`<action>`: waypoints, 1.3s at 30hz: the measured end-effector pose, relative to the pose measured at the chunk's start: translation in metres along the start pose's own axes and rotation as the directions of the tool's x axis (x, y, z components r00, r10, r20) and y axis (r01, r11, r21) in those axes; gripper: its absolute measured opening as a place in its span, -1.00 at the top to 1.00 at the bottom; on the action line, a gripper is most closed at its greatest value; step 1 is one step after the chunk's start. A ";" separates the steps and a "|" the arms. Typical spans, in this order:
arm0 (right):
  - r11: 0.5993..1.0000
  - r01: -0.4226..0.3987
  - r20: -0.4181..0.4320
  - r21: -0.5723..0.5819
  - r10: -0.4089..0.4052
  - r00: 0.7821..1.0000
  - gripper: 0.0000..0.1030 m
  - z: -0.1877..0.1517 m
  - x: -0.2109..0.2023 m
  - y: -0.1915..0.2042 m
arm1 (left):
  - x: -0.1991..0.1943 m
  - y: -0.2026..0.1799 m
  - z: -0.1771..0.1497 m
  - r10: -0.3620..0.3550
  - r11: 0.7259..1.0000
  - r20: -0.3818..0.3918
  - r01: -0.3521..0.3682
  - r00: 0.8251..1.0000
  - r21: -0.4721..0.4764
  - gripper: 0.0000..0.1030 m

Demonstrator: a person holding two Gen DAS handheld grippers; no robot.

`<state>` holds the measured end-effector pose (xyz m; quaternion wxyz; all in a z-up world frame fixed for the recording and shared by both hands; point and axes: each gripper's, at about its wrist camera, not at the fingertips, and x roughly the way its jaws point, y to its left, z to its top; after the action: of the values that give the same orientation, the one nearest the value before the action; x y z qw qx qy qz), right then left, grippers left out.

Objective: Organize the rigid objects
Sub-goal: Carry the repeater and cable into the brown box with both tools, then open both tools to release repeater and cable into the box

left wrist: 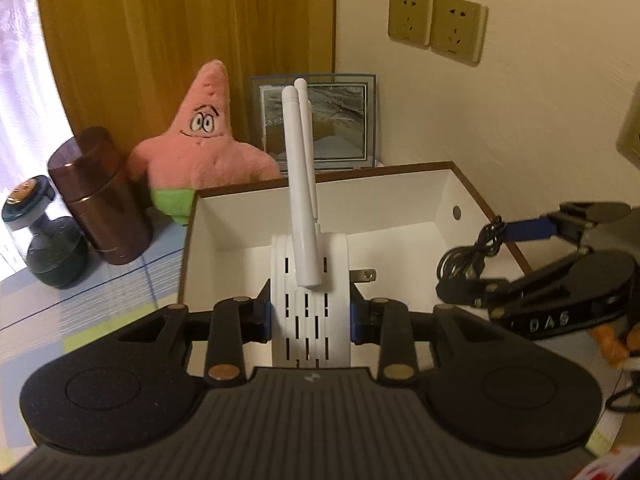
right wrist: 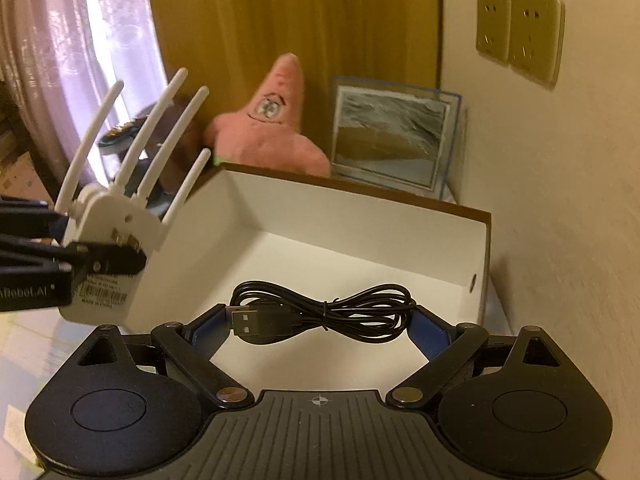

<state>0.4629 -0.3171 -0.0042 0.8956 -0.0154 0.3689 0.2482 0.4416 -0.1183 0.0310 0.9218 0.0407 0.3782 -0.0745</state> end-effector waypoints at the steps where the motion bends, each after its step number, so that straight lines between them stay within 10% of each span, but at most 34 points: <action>1: 1.000 0.000 -0.006 0.001 0.000 1.000 -0.78 0.000 0.004 -0.003 | 0.008 0.000 0.004 -0.011 1.000 -0.014 0.011 1.000 -0.012 0.45; 24: 0.992 0.002 -0.221 -0.122 -0.029 0.975 -0.78 -0.020 0.075 -0.028 | 0.132 -0.019 -0.016 -0.071 0.997 -0.314 0.054 0.947 -0.064 0.44; 39: 0.989 -0.050 -0.217 -0.138 0.019 0.976 -0.79 -0.020 0.082 -0.028 | 0.108 -0.007 -0.011 0.013 0.999 -0.251 -0.022 0.968 -0.030 0.22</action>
<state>0.5119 -0.3108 -0.0779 0.8425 -0.0999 0.4453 0.2863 0.5090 -0.1352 -0.0528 0.8678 0.0378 0.4924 -0.0545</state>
